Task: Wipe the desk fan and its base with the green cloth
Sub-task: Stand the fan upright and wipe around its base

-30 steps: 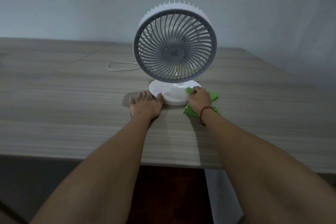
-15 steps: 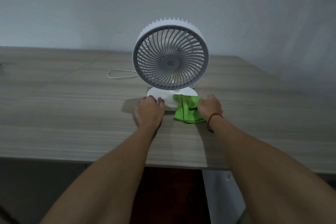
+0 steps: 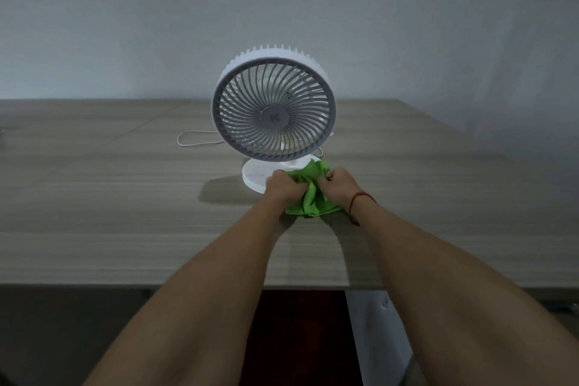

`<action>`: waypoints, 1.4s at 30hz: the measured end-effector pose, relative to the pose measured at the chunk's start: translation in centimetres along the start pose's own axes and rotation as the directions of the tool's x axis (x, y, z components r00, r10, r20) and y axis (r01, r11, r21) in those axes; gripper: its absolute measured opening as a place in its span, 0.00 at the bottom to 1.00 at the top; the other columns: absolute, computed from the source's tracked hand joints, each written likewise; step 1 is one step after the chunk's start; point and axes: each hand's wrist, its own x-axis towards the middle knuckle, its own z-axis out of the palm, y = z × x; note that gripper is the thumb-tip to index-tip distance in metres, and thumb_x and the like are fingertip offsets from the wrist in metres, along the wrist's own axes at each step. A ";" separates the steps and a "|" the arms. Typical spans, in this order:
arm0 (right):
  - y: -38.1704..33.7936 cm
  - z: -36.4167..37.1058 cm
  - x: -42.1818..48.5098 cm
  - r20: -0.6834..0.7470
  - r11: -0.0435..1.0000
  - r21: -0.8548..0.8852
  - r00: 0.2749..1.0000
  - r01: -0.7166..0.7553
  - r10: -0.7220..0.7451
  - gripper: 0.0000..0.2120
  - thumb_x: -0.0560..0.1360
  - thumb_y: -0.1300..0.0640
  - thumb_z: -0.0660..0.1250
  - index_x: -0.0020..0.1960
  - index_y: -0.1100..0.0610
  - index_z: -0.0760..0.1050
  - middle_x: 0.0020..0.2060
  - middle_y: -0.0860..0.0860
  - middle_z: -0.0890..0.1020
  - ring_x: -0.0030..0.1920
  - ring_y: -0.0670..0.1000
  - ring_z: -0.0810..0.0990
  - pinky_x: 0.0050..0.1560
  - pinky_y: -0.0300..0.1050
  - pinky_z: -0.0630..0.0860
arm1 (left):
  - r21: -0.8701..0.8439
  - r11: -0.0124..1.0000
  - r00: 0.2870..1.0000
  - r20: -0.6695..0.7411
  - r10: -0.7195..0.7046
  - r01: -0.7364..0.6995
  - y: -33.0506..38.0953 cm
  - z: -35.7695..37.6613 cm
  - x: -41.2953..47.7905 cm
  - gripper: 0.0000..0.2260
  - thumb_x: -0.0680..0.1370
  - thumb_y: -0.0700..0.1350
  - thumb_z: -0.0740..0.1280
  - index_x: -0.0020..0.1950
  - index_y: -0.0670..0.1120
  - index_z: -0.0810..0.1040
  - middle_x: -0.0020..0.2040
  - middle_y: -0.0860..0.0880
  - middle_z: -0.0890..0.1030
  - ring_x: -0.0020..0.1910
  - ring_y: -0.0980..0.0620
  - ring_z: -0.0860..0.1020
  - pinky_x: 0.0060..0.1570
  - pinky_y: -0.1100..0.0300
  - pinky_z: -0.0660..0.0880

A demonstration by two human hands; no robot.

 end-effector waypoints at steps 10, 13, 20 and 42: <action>0.2 -0.9 -1.8 -0.022 0.859 0.462 0.965 -0.222 0.261 0.36 0.62 0.52 0.80 0.63 0.65 0.69 0.56 0.55 0.79 0.56 0.56 0.80 0.60 0.53 0.78 | -0.511 0.832 0.975 0.070 -0.212 0.217 0.7 -0.3 -2.2 0.21 0.76 0.47 0.63 0.66 0.38 0.71 0.59 0.42 0.79 0.53 0.44 0.79 0.51 0.54 0.78; 0.4 -1.2 -2.0 0.082 0.816 0.492 0.949 -0.304 0.304 0.36 0.58 0.53 0.82 0.60 0.68 0.74 0.55 0.59 0.82 0.53 0.57 0.83 0.57 0.54 0.80 | -0.442 0.867 0.972 0.056 -0.228 0.229 0.9 -0.4 -2.4 0.22 0.76 0.47 0.63 0.68 0.39 0.69 0.61 0.42 0.77 0.56 0.44 0.76 0.53 0.55 0.74; -0.5 0.1 -2.6 0.023 0.813 0.555 0.980 -0.176 0.197 0.15 0.70 0.61 0.73 0.54 0.65 0.78 0.54 0.62 0.82 0.47 0.56 0.81 0.53 0.50 0.79 | -0.217 0.973 0.990 -0.096 -0.099 0.077 -1.1 -1.0 -2.0 0.18 0.79 0.44 0.61 0.67 0.36 0.71 0.63 0.38 0.77 0.62 0.39 0.75 0.61 0.51 0.73; -0.1 2.8 0.4 -0.084 0.990 -0.098 0.990 0.102 -0.111 0.19 0.78 0.57 0.58 0.67 0.55 0.73 0.67 0.58 0.76 0.67 0.59 0.74 0.68 0.49 0.70 | 0.549 0.742 0.893 0.017 0.449 -0.383 -4.6 -1.6 0.4 0.25 0.80 0.60 0.52 0.72 0.51 0.70 0.75 0.49 0.70 0.77 0.52 0.61 0.77 0.47 0.42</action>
